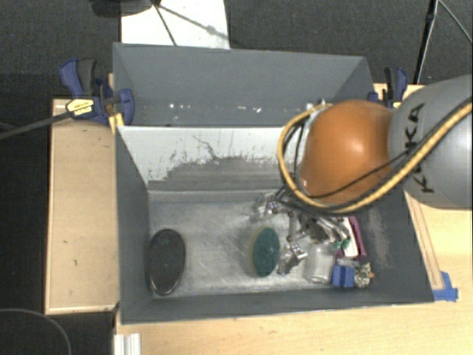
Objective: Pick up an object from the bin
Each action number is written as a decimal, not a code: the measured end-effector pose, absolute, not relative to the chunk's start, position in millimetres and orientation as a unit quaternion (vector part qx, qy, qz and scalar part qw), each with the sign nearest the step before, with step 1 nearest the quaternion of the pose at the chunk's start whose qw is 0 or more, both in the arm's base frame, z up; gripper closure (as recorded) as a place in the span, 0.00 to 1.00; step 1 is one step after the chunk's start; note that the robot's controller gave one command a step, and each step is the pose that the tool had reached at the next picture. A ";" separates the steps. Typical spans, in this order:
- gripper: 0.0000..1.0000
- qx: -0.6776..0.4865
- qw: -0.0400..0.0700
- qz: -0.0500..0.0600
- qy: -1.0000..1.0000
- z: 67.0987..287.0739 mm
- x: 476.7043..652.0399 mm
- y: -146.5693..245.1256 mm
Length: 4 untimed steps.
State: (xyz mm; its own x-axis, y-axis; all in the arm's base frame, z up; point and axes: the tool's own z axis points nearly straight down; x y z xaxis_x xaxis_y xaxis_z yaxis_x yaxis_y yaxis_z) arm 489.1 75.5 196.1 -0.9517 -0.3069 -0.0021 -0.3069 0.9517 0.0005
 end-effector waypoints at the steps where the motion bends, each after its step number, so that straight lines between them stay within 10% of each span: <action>1: 0.00 -0.165 -0.002 0.001 0.986 99.4 489.8 99.6; 2: 0.00 0.024 0.001 0.000 1.000 95.7 543.5 35.2; 3: 1.00 0.023 0.001 0.000 1.000 95.5 542.6 37.4; 4: 1.00 0.019 0.004 0.001 1.000 130.9 550.5 42.8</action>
Offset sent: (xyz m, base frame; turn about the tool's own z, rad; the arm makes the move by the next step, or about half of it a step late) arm 0.0021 0.0228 -0.0926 -0.0170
